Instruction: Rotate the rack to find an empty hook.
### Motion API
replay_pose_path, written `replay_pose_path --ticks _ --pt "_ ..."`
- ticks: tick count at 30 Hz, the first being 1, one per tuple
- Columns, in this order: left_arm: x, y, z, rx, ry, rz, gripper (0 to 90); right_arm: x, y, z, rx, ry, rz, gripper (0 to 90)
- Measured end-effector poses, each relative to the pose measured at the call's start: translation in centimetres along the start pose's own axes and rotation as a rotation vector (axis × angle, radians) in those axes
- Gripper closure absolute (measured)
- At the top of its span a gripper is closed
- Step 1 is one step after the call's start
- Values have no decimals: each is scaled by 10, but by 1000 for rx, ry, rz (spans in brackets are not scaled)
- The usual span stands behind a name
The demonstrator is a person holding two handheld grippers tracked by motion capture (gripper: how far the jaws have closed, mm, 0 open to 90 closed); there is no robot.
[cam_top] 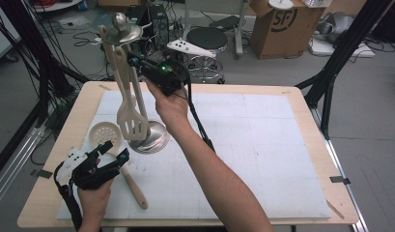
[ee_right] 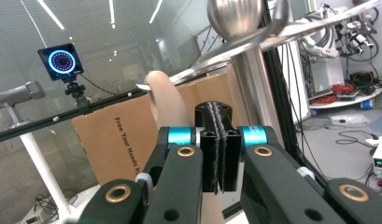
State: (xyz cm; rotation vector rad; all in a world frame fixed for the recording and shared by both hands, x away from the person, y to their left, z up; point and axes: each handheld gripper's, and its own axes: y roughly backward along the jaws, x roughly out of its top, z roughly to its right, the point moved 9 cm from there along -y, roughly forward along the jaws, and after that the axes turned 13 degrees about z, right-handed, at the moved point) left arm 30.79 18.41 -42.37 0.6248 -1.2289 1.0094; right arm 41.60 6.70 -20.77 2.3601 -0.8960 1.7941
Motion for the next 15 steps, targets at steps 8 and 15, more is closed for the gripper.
replay_pose_path --ticks 8,15 --pt "-3 0 5 -20 -7 -21 274 5 4 7 -23 23 -2 900" --pt "-5 6 6 -29 -7 -34 274 21 14 30 -91 25 41 900"
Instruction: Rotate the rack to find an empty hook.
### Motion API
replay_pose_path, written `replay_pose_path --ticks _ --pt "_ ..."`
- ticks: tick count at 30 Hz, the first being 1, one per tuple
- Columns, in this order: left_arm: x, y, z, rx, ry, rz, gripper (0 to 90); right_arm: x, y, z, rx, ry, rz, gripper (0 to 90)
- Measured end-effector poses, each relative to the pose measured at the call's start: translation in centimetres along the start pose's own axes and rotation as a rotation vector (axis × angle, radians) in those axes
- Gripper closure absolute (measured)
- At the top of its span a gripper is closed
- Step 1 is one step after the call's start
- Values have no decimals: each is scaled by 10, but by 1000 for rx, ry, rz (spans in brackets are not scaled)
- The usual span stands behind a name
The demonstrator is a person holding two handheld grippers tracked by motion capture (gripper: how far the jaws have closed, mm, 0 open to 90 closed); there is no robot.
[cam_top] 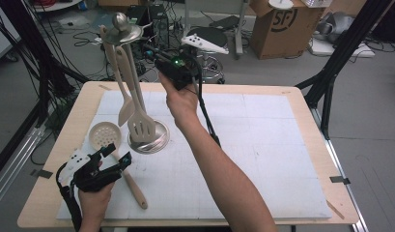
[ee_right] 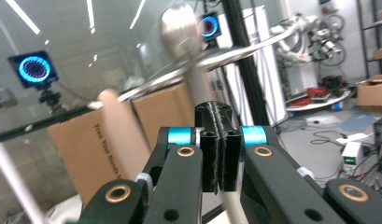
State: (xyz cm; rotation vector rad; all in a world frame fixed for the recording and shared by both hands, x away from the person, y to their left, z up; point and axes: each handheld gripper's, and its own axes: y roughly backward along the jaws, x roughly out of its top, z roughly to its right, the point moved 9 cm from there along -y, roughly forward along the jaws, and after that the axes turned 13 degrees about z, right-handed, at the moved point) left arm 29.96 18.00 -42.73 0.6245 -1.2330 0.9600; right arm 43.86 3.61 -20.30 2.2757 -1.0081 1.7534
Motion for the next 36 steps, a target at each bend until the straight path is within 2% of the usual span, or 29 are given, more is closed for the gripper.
replay_pose_path --ticks 4,6,11,14,16,20,25,28,31,36 --pt "-1 4 0 3 6 -7 273 15 4 13 -31 -26 58 900" --pt "-2 6 0 -2 8 -14 272 19 4 18 -43 -33 60 900" --pt "-8 6 0 -25 32 -58 266 31 -3 16 -37 -29 90 900" --pt "-9 6 1 -29 35 -63 265 28 -4 15 -29 -28 69 900" --pt "-9 7 1 -26 34 -68 265 26 -5 13 -20 -25 60 900" --pt "-7 10 -2 -16 34 -59 264 26 -7 0 3 18 67 900" --pt "-7 12 -4 -6 35 -54 264 24 -6 -4 20 14 52 900" --pt "-7 15 -5 -1 32 -58 264 23 -5 -13 29 48 50 900" --pt "-6 18 -6 9 31 -55 265 20 -5 -19 38 31 50 900" --pt "-4 23 -9 20 27 -50 265 13 -1 -26 44 39 43 900"
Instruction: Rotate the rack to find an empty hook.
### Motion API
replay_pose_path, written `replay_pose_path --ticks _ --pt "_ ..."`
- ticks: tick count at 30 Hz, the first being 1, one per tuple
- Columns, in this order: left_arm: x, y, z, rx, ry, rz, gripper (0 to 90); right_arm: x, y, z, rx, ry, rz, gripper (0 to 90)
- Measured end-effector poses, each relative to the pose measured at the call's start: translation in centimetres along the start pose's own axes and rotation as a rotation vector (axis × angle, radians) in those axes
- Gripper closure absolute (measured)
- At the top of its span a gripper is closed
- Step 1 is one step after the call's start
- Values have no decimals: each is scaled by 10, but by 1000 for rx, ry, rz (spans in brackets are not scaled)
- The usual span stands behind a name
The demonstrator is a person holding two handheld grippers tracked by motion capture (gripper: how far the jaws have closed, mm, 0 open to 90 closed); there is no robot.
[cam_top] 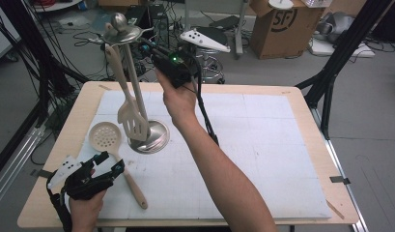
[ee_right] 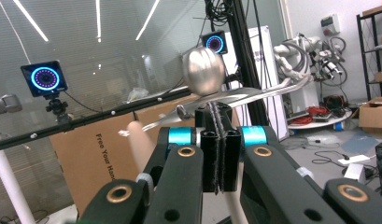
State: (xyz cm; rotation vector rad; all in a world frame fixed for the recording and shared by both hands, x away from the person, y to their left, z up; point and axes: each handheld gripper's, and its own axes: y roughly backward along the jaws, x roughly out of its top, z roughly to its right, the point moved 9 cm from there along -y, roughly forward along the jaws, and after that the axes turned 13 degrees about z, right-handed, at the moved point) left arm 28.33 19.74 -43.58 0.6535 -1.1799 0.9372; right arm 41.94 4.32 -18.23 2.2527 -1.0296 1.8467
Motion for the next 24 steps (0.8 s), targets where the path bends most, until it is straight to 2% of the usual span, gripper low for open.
replay_pose_path --ticks 12,14,16,24 --pt "-2 2 1 2 -4 -12 264 -3 3 -21 34 51 7 900" --pt "-3 3 2 2 -8 -16 264 -3 3 -21 24 61 1 900" --pt "-2 4 2 2 -8 -14 264 -3 3 -18 20 50 -2 900" --pt "-2 4 0 8 -2 -9 264 -7 4 -21 25 47 0 900"
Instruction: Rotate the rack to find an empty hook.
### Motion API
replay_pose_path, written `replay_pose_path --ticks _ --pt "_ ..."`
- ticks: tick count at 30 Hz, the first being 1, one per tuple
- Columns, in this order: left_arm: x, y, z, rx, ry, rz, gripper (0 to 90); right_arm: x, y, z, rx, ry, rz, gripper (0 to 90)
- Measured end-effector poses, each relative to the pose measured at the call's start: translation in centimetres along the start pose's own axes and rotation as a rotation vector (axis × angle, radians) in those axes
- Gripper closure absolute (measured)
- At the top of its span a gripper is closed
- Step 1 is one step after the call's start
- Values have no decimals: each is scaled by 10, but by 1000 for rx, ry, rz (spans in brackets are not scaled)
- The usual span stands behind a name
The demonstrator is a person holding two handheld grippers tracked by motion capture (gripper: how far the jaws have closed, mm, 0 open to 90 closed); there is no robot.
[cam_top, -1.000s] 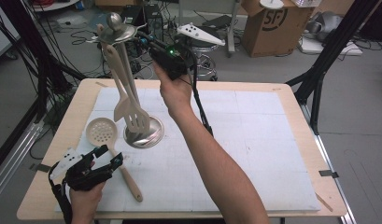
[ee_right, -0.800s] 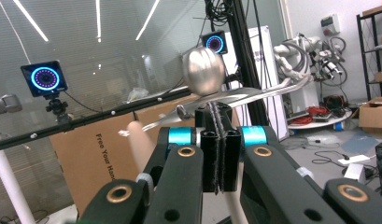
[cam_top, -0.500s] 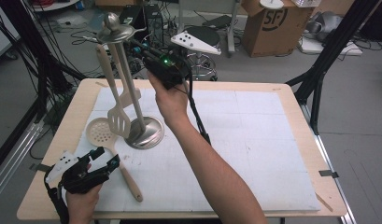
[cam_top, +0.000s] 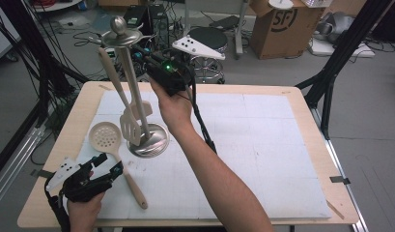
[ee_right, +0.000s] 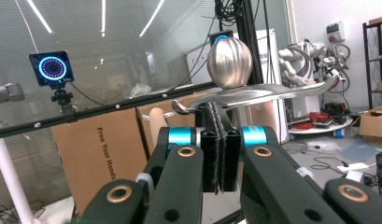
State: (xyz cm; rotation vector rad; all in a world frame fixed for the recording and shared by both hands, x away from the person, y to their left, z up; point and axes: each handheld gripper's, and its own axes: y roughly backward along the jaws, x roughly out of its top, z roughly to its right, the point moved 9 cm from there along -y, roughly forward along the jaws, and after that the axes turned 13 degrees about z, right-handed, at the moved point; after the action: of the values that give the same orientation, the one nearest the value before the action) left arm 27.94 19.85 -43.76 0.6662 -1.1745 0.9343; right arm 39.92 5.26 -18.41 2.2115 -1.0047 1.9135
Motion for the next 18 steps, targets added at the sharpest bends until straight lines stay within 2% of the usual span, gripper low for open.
replay_pose_path --ticks 4,9,13,18 --pt "0 0 -1 1 3 0 264 -4 2 -1 -2 -5 -6 900" --pt "0 0 0 -1 0 1 264 -16 -1 -9 15 -22 -48 900" --pt "0 0 0 1 0 2 264 -21 -10 -25 55 -18 -35 900" --pt "1 1 -1 3 4 4 264 -25 -27 -29 48 -44 -38 900"
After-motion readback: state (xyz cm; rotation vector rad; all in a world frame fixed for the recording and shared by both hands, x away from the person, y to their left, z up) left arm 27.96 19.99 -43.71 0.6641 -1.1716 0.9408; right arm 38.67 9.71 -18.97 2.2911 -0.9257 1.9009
